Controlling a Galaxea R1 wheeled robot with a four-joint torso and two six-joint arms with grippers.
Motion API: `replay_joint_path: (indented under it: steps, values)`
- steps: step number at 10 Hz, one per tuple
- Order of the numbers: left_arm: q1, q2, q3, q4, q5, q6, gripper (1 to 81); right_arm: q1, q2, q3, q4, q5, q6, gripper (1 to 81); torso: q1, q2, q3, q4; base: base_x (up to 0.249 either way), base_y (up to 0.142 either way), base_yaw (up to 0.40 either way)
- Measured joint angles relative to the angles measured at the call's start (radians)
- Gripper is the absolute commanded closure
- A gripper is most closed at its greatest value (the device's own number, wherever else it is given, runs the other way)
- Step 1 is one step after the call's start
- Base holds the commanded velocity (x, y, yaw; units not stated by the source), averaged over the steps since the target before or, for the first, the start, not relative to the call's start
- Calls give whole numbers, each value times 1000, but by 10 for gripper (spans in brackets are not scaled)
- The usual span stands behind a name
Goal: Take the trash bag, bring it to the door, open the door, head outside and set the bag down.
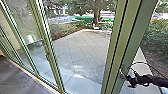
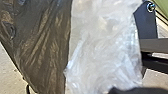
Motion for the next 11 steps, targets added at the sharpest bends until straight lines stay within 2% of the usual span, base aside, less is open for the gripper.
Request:
replay_joint_path:
  steps: [2,3,4,7,9,11]
  values:
    - [6,0,0,0,-1,0,811,-3,-46,105,-26,-48,-50,10,1,0,-1,0,0,0,0]
    - [9,0,0,0,-3,0,811,-3,-57,141,-57,-86,-95,10,0,0,-1,0,0,0,0]
    - [12,0,1,0,-3,0,811,-8,-61,168,-88,-106,-97,10,-2,0,-1,0,0,0,0]
    - [25,3,1,0,-3,0,811,-14,-71,210,-163,-130,-56,10,-7,-2,-1,0,0,0,0]
    - [25,4,2,0,-4,0,811,14,-87,230,-212,-184,-25,10,-7,-2,-2,0,0,0,0]
    - [24,9,3,0,-9,0,811,73,-131,280,-216,-253,-10,10,-5,0,-3,1,0,0,0]
